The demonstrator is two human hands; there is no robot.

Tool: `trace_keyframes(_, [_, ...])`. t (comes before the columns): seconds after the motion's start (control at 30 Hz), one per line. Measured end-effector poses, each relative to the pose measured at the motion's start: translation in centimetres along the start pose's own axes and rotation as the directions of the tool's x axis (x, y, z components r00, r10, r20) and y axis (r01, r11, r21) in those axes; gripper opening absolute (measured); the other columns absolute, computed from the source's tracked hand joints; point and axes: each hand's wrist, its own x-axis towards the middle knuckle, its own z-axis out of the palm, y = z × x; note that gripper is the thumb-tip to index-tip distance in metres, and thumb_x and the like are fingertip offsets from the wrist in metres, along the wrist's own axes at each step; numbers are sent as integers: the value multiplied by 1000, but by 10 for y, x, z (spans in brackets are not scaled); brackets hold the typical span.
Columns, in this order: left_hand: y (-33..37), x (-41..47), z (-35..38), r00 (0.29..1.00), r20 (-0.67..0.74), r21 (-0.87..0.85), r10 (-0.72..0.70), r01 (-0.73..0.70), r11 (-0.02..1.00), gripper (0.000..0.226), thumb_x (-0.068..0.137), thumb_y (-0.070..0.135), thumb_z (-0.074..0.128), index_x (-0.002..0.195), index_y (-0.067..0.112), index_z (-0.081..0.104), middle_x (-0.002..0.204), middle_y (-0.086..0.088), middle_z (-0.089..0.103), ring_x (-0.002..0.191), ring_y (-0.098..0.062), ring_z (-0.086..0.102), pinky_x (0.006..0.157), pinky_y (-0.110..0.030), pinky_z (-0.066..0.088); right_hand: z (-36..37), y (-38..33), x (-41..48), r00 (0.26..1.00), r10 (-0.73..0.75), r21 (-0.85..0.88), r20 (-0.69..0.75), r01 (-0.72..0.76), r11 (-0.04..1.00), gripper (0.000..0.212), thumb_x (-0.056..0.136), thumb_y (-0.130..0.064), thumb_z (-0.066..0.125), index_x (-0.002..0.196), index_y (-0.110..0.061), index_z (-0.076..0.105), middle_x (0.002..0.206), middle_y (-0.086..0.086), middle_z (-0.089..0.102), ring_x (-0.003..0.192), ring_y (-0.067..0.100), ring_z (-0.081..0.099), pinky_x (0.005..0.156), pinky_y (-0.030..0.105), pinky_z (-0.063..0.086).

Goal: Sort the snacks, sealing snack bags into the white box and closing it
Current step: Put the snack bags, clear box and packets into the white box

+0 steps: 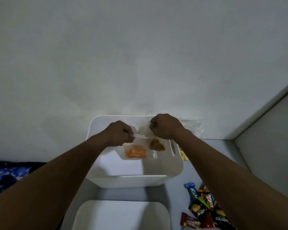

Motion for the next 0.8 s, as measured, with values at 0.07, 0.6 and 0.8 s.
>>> trace_keyframes(0.07, [-3,4,5,999,18,30,32,-32,999,7,75,16,79,78,22,79,83,2,75,85,-15,69,69,-24,56,5,-1,5,999,-23,-20,34,24,1000,18,87,-18,53,90,-24,70,96,0,71,98,27,64,72,30,47])
trace_keyframes(0.6, [-2,28,57,992,-41,123,120,-114,986,12,75,20,82,87,20,80,83,4,72,80,-10,63,63,-15,39,29,17,21,997,-74,-322,-17,65,945,24,87,-21,54,105,-22,69,101,6,70,91,30,68,68,30,44])
trace_keyframes(0.8, [2,35,73,978,-162,154,134,-109,982,14,77,18,81,91,20,80,92,1,75,88,-17,67,71,-18,40,22,21,16,993,-108,-401,-56,77,913,18,85,-15,55,100,-17,66,96,7,68,87,31,68,65,31,42])
